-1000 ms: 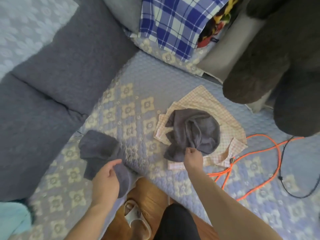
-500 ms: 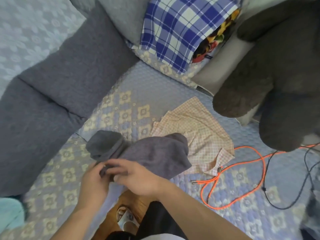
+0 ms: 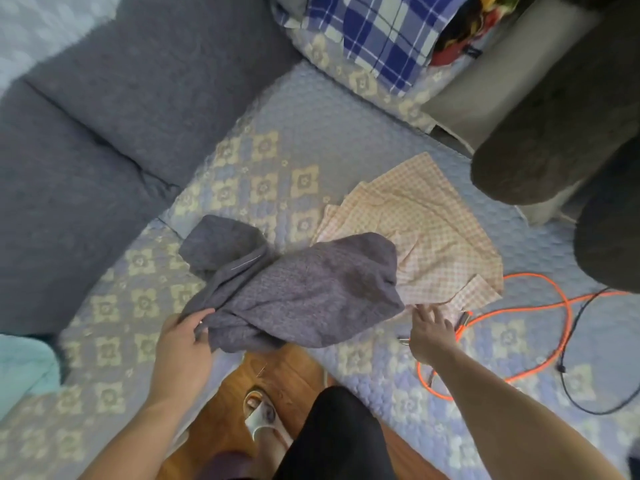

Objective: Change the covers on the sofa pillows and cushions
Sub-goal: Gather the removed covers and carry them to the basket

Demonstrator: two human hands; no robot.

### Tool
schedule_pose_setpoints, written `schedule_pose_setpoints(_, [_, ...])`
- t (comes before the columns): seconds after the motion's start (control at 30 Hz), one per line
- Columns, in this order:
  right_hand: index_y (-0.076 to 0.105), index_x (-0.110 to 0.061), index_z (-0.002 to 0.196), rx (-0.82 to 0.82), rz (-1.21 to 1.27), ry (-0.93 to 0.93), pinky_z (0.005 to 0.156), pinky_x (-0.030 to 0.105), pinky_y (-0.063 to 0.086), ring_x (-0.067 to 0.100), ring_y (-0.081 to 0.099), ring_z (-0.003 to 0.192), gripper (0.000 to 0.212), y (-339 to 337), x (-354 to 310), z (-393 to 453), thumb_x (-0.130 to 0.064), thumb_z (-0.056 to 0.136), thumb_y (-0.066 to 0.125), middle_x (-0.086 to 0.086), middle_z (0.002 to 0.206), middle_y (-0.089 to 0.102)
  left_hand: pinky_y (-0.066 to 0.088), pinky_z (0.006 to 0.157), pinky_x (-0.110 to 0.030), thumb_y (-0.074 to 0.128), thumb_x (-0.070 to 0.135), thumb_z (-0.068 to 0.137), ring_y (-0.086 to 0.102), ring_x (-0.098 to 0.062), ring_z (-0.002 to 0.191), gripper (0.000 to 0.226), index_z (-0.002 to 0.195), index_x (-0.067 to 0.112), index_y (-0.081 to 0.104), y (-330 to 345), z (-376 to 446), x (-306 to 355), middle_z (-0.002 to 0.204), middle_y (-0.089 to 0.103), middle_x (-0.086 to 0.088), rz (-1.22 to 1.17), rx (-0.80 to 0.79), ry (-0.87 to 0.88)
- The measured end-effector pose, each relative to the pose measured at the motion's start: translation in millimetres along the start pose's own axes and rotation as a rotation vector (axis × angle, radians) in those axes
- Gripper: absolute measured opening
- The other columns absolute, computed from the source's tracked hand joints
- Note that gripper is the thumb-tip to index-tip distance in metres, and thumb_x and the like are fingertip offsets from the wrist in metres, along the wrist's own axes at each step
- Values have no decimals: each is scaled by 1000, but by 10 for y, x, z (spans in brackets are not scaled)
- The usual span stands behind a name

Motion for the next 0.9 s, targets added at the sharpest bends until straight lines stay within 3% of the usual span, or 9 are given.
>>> schedule_pose_setpoints(0.07, [42,-5,144,131,95,-16,111,50,30,34,33,141,58,-170,-69,-18,-15,87,52,10,149,40,38,107,-38,46,2,103,51,-36,126,35,133,9,63,-124,-44,-7,135,49,-16,-19,47,-33])
schedule_pose_setpoints(0.13, [66,5,113,322,302,-64,92,51,48,43,62,109,39,-429,-136,-107,-3,77,53,22,112,65,38,110,-43,46,3,104,51,-39,127,36,136,9,61,-283,-78,-45,141,48,-19,-74,129,-81])
schedule_pose_setpoints(0.17, [69,6,104,403,431,-56,83,47,52,44,66,96,30,-602,-170,-201,2,79,53,23,101,68,39,109,-45,45,3,104,52,-39,126,36,135,8,61,-382,-92,-67,141,50,-20,-119,173,-111])
schedule_pose_setpoints(0.33, [69,-7,114,383,728,-78,76,26,39,33,63,107,26,-1504,-753,-1040,0,91,59,15,112,70,49,99,-38,43,-9,96,64,-30,110,39,123,4,68,-1077,-280,-201,119,68,-14,-598,340,-170])
schedule_pose_setpoints(0.47, [66,-11,123,493,839,-303,82,27,44,29,63,101,30,-2029,-1739,-1886,-4,95,55,10,109,68,53,66,-17,45,-15,91,67,-7,73,32,103,3,70,-1952,-666,-531,76,73,6,-978,506,-84])
schedule_pose_setpoints(0.53, [65,-10,122,535,807,-484,80,21,41,25,62,98,29,-2192,-2346,-2335,-4,97,53,6,101,66,51,62,-18,50,-12,87,66,-14,75,31,90,10,72,-2403,-895,-917,73,71,2,-1019,609,-92])
schedule_pose_setpoints(0.63, [68,-7,115,488,655,-771,73,1,36,15,55,91,27,-2329,-3230,-3058,3,96,51,3,99,61,53,71,-27,57,-1,79,65,-16,77,30,78,22,76,-2968,-1338,-1586,76,73,2,-1008,719,-80])
schedule_pose_setpoints(0.73, [71,-14,112,514,499,-960,75,6,31,9,52,97,29,-2299,-3943,-3659,3,95,54,-3,107,62,55,83,-38,62,4,79,70,-16,86,25,83,23,78,-3383,-1835,-2179,83,77,7,-909,682,-16])
schedule_pose_setpoints(0.9, [69,-23,109,464,441,-1122,73,12,37,7,54,99,28,-1897,-5004,-4404,-3,97,55,-10,108,61,58,81,-39,62,0,86,71,-15,90,32,86,28,78,-3783,-2472,-3150,87,76,9,-841,681,-58])
Point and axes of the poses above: each hand's wrist, its own z-axis towards the middle knuckle, its own y-axis out of the palm, x = y × z, the point moved 1 cm from there along z, towards the middle knuckle
